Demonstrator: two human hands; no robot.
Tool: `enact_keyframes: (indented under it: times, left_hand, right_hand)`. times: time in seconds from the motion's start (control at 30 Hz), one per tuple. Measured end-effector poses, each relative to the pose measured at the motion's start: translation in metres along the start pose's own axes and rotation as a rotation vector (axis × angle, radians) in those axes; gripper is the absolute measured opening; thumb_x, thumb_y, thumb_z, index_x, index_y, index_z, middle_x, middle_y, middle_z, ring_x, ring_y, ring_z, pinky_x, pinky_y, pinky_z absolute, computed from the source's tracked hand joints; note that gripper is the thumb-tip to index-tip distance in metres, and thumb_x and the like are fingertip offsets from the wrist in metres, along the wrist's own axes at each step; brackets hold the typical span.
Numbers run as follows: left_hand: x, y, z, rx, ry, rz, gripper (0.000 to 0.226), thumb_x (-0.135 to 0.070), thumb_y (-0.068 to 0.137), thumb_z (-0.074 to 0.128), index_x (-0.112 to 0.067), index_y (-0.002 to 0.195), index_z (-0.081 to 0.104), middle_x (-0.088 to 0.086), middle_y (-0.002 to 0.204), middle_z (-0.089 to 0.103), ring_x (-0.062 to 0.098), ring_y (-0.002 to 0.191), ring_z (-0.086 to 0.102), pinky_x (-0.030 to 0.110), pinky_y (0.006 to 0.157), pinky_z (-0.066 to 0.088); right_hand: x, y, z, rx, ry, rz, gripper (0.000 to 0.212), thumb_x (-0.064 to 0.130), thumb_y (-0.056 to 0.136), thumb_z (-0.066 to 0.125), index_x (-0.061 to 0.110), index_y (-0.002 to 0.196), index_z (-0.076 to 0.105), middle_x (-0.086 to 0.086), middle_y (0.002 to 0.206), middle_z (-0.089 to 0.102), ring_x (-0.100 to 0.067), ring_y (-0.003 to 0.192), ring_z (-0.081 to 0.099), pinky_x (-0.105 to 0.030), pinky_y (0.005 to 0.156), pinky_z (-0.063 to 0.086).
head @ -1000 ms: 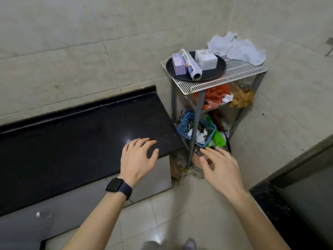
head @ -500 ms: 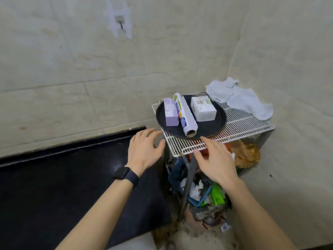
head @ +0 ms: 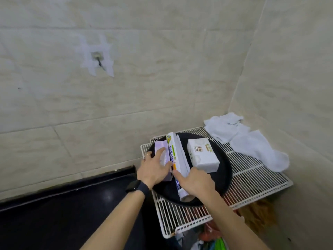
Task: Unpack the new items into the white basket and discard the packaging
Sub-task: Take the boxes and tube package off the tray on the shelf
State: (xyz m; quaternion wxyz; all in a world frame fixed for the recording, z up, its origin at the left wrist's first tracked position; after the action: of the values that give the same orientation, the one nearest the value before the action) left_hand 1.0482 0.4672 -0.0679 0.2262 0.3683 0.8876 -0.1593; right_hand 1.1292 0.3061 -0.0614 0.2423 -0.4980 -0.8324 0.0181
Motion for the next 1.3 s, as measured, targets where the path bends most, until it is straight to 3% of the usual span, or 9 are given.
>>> enact_keyframes:
  times: [0.1,0.27,0.47,0.53,0.77,0.9,1.03,1.13,1.3]
  left_hand:
    - [0.001,0.012,0.009,0.04,-0.042,-0.03,0.072,-0.072,0.078,0.051,-0.05,0.144,0.03,0.013,0.148,0.037,0.034,0.131,0.045,0.043,0.102,0.042]
    - [0.003,0.011,0.002,-0.022,-0.155,-0.054,0.065,-0.047,0.079,0.063,-0.044,0.14,0.042,0.007,0.127,0.062,0.03,0.112,0.059,0.035,0.089,0.046]
    - [0.021,-0.02,-0.025,-0.182,-0.43,-0.155,0.056,-0.048,0.076,0.066,-0.048,0.131,0.052,-0.001,0.127,0.062,0.021,0.108,0.058,0.031,0.086,0.044]
    - [0.031,-0.041,-0.038,-0.255,-0.518,-0.167,0.055,-0.049,0.076,0.068,-0.048,0.129,0.055,-0.004,0.124,0.062,0.015,0.107,0.057,0.028,0.085,0.043]
    - [0.127,-0.161,-0.063,-0.408,-0.535,-0.384,0.049,-0.043,0.082,0.07,-0.053,0.127,0.053,-0.012,0.128,0.059,0.009,0.112,0.057,0.025,0.085,0.046]
    - [0.203,-0.245,-0.056,-0.452,-0.453,-0.611,0.05,-0.046,0.081,0.068,-0.053,0.128,0.05,-0.005,0.132,0.057,0.018,0.113,0.056,0.034,0.093,0.049]
    - [0.268,-0.317,-0.034,-0.435,-0.45,-0.791,0.059,-0.058,0.073,0.063,-0.056,0.129,0.045,-0.005,0.131,0.055,0.021,0.108,0.058,0.039,0.09,0.054]
    - [0.308,-0.347,-0.017,-0.405,-0.458,-0.88,0.061,-0.059,0.073,0.06,-0.057,0.131,0.042,-0.004,0.133,0.053,0.022,0.106,0.057,0.038,0.087,0.054]
    - [0.379,-0.362,0.003,-0.329,-0.423,-0.922,0.058,-0.044,0.081,0.065,-0.048,0.136,0.045,0.0,0.136,0.056,0.024,0.113,0.055,0.034,0.091,0.047]
  right_hand:
    - [0.0,0.013,0.005,0.005,-0.024,-0.051,0.086,0.086,0.075,0.045,0.011,0.116,0.056,-0.007,0.114,0.064,-0.028,0.106,0.063,-0.035,0.071,0.045]
    - [-0.01,0.026,0.013,0.008,0.019,-0.114,0.064,0.072,0.082,0.05,0.015,0.111,0.058,-0.004,0.109,0.062,-0.028,0.101,0.063,-0.036,0.074,0.049]
    - [-0.022,0.024,0.01,-0.012,0.185,-0.205,0.05,0.065,0.089,0.051,0.018,0.101,0.064,0.002,0.099,0.069,-0.014,0.085,0.065,-0.024,0.062,0.041]
    - [-0.025,0.015,0.007,0.048,0.312,-0.24,0.043,0.061,0.091,0.053,0.021,0.096,0.066,0.007,0.093,0.071,-0.002,0.075,0.062,-0.016,0.057,0.039]
    - [0.012,-0.056,0.011,0.333,0.715,-0.504,0.018,0.036,0.096,0.06,0.029,0.108,0.071,0.009,0.099,0.076,0.008,0.083,0.069,-0.005,0.064,0.047]
    - [0.055,-0.102,0.067,0.615,0.731,-0.598,0.02,0.035,0.097,0.06,0.027,0.11,0.072,0.016,0.102,0.077,0.0,0.094,0.072,-0.022,0.081,0.054]
    - [0.088,-0.141,0.166,0.856,0.695,-0.525,0.025,0.037,0.094,0.065,0.02,0.11,0.072,0.007,0.104,0.078,-0.012,0.098,0.074,-0.039,0.092,0.056]
    - [0.098,-0.16,0.242,0.98,0.619,-0.428,0.025,0.036,0.091,0.068,0.017,0.108,0.069,0.003,0.101,0.078,-0.015,0.092,0.075,-0.045,0.09,0.058]
    - [0.119,-0.191,0.343,1.113,0.546,-0.218,0.016,0.022,0.096,0.064,0.007,0.101,0.068,-0.006,0.093,0.079,-0.018,0.082,0.076,-0.033,0.07,0.058]
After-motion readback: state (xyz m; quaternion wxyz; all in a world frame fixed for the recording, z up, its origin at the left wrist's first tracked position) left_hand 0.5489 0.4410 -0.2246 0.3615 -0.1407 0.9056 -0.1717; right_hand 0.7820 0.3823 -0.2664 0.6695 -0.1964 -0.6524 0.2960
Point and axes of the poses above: each hand's wrist, its own y-axis towards the middle knuckle, its own z-axis out of the palm, x = y × z, the point moved 6 cm from there along y, towards the middle knuckle
